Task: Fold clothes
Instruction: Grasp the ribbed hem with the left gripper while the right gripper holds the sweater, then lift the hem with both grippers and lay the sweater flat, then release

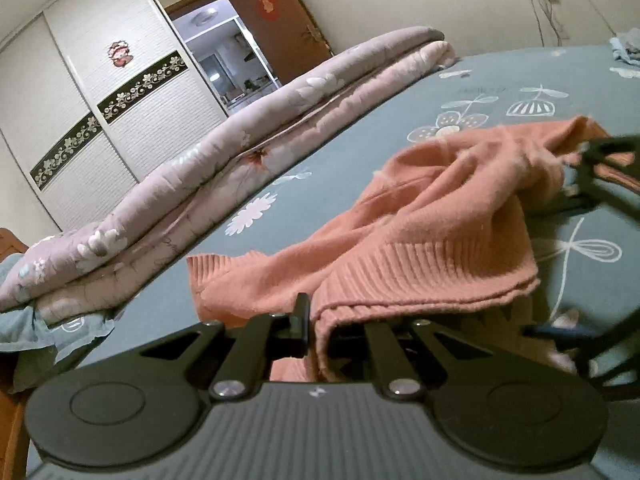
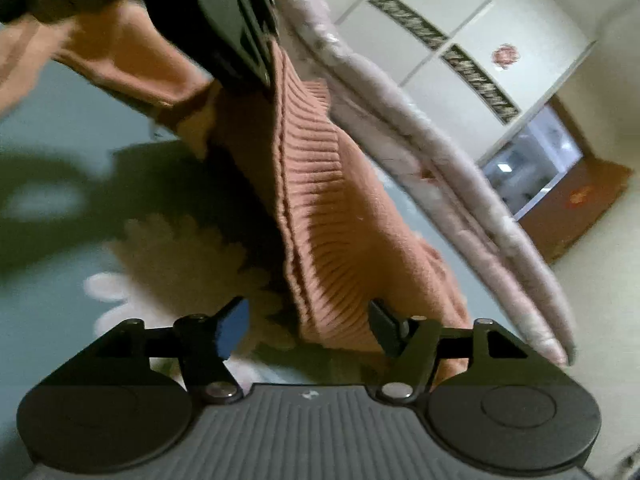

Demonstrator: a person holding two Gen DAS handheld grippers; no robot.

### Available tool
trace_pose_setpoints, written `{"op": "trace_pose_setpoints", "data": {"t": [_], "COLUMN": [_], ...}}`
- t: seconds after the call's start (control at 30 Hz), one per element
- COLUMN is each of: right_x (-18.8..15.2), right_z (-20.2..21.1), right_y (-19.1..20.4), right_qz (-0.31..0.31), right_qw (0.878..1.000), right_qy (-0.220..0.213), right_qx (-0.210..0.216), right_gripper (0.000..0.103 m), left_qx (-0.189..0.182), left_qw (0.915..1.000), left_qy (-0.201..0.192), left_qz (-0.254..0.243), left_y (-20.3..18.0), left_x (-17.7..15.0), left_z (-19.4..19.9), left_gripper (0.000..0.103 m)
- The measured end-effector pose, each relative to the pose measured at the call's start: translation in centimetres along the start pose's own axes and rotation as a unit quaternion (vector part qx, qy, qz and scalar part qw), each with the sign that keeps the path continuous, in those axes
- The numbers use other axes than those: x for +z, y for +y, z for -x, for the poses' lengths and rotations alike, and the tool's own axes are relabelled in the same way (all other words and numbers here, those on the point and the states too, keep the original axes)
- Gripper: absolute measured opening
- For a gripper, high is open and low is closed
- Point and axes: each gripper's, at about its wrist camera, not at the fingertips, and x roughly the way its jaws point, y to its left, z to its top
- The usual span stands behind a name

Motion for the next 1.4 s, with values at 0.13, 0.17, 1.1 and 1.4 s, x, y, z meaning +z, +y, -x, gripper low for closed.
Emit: {"op": "trace_pose_setpoints", "data": {"t": [0.13, 0.17, 1.1, 1.4], "right_x": [0.8, 0.8, 0.0, 0.1], "right_z": [-3.3, -4.2, 7.6, 8.7], "right_y": [0.8, 0.9, -8.5, -8.8], "right_qz": [0.003, 0.009, -0.141, -0.130], "right_qw": [0.998, 0.997, 0.982, 0.983], "right_qy": [0.018, 0.026, 0.039, 0.032], "right_qx": [-0.054, -0.069, 0.119, 0.129], "right_gripper": [0.077, 0.074, 0.009, 0.009], "left_qx": [0.003, 0.002, -0.019, 0.019], "left_qw": [1.0000, 1.0000, 0.9905, 0.9717], "left_qy": [0.004, 0.006, -0.017, -0.029], "left_qz": [0.000, 0.001, -0.135, -0.234], "left_y": [-0.3, -0.3, -9.2, -10.9], "left_x": [-0.1, -0.1, -5.9, -6.6], "left_z": [0.4, 0.5, 10.0, 5.4], "left_gripper": [0.007, 0.007, 0.035, 0.058]}}
